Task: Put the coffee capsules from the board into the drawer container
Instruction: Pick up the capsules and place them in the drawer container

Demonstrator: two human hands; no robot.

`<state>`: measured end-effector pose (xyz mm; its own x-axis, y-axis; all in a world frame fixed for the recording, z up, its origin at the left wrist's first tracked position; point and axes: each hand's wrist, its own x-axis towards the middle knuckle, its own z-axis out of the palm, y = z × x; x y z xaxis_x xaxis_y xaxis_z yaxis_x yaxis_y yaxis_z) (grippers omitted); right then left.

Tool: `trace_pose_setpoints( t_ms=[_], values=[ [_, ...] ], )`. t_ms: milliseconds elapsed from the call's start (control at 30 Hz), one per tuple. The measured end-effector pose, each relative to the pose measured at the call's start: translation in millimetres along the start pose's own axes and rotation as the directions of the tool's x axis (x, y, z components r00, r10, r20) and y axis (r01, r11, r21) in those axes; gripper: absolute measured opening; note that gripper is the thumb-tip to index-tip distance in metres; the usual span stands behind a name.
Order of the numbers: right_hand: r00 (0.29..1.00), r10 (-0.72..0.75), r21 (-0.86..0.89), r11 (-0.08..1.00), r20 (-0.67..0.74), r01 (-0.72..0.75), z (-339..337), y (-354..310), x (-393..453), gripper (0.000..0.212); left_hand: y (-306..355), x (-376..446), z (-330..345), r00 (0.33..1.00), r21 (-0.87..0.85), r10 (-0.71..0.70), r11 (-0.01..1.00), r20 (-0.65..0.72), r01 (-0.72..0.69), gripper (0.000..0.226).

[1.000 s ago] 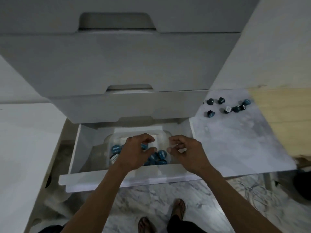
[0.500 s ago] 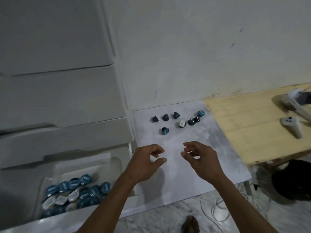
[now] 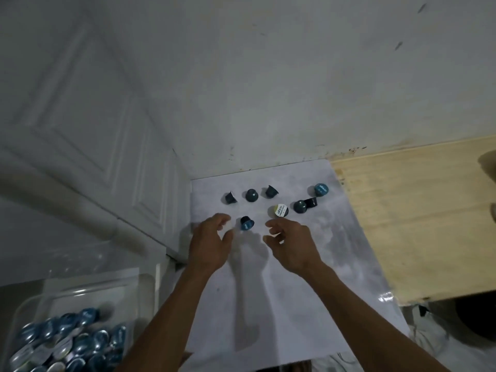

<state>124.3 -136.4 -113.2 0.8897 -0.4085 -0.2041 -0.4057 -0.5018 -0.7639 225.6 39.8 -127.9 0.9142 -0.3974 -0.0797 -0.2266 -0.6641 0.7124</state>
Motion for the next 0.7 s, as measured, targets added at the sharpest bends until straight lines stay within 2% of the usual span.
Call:
trace_pose_setpoints(
  t_ms=[67,167,267,433,567,700],
  values=[
    [1.0,0.006,-0.018,1.0,0.02,-0.006,17.1,0.0,14.9,0.034,-5.8,23.5,5.4,1.0,0.016,-0.024,1.0,-0.02,0.024,0.033],
    [0.999,-0.045,-0.085,0.995,0.022,0.046,42.5,2.0,41.0,0.042,-14.6,58.1,16.5,0.998,0.074,0.024,0.997,-0.064,-0.019,0.037],
    [0.992,-0.12,-0.188,0.974,0.044,0.126,68.9,7.0,64.2,0.047,-26.1,89.1,30.1,0.998,0.142,0.056,0.989,-0.031,-0.051,0.045],
    [0.981,-0.193,-0.304,0.934,0.013,0.188,96.8,23.2,81.4,0.032,-45.7,118.6,52.2,0.997,0.2,0.022,0.979,0.071,-0.036,0.048],
    [0.971,-0.238,-0.242,0.944,-0.026,0.225,98.7,32.5,87.6,0.01,-50.0,121.2,64.3,0.998,0.122,0.064,0.991,-0.007,-0.062,0.034],
    [0.985,-0.166,-0.094,0.982,-0.046,0.161,79.7,38.6,86.0,0.007,-46.8,101.0,75.0,0.991,-0.064,0.046,0.996,-0.122,-0.054,0.027]
  ],
)
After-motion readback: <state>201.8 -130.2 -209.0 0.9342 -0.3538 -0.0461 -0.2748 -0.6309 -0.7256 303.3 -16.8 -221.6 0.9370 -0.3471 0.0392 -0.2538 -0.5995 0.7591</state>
